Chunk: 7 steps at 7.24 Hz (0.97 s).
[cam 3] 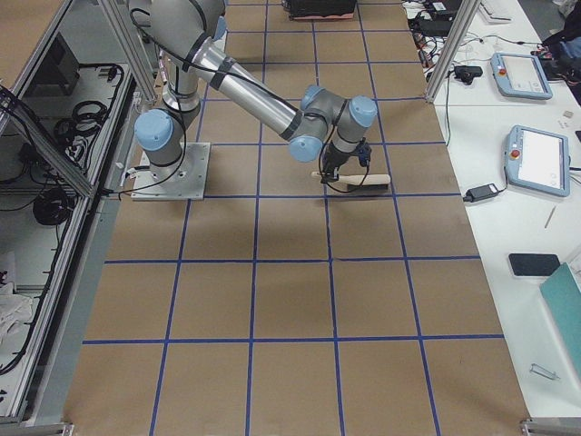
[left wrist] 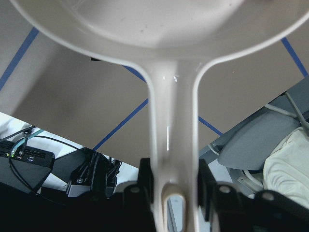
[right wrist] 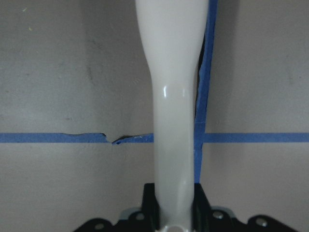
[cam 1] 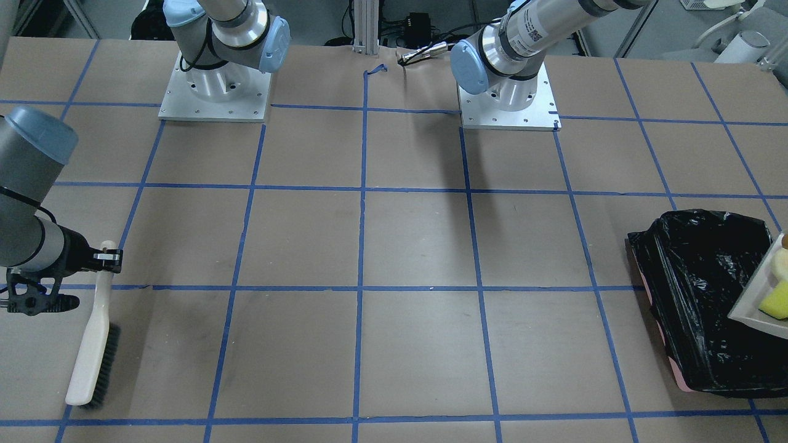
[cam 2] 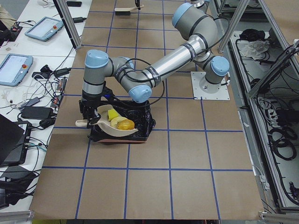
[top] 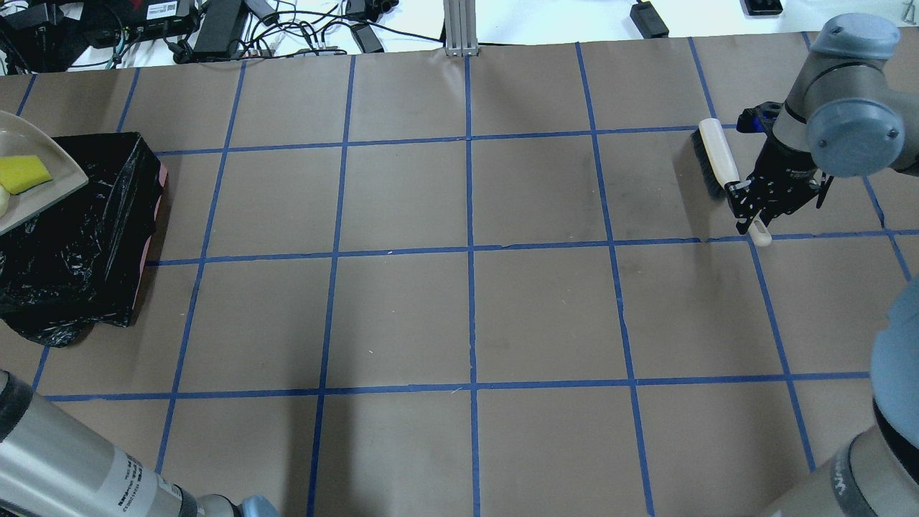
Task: Sweep and dump trash into bin
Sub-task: 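Tilt the dustpan into the bin with the left gripper while the right lowers the brush, then release the brush and raise the right gripper away from it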
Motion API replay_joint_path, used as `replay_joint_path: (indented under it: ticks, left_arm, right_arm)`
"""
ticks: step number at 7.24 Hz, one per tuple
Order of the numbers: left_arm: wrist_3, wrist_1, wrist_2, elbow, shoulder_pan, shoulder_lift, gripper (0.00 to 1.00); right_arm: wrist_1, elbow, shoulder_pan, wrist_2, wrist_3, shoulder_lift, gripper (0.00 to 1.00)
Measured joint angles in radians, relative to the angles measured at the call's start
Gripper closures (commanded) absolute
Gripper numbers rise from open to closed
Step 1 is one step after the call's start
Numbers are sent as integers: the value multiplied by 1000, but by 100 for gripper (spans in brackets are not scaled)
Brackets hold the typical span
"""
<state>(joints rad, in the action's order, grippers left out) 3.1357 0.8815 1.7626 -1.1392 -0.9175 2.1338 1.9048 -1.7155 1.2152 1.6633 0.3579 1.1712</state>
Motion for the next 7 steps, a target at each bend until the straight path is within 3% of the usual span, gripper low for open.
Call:
replay_joint_path:
  ticks: [1, 4, 7]
  left_arm:
    - [20, -62, 0, -43, -4, -13, 100]
    - [52, -136, -2, -104, -15, -45, 100]
    - [88, -134, -13, -138, -22, -69, 100]
  right_arm:
    - [0, 1, -7, 0, -2, 2, 1]
    - [-9, 12, -15, -1, -12, 20, 0]
    - [-20, 39, -9, -7, -13, 191, 0]
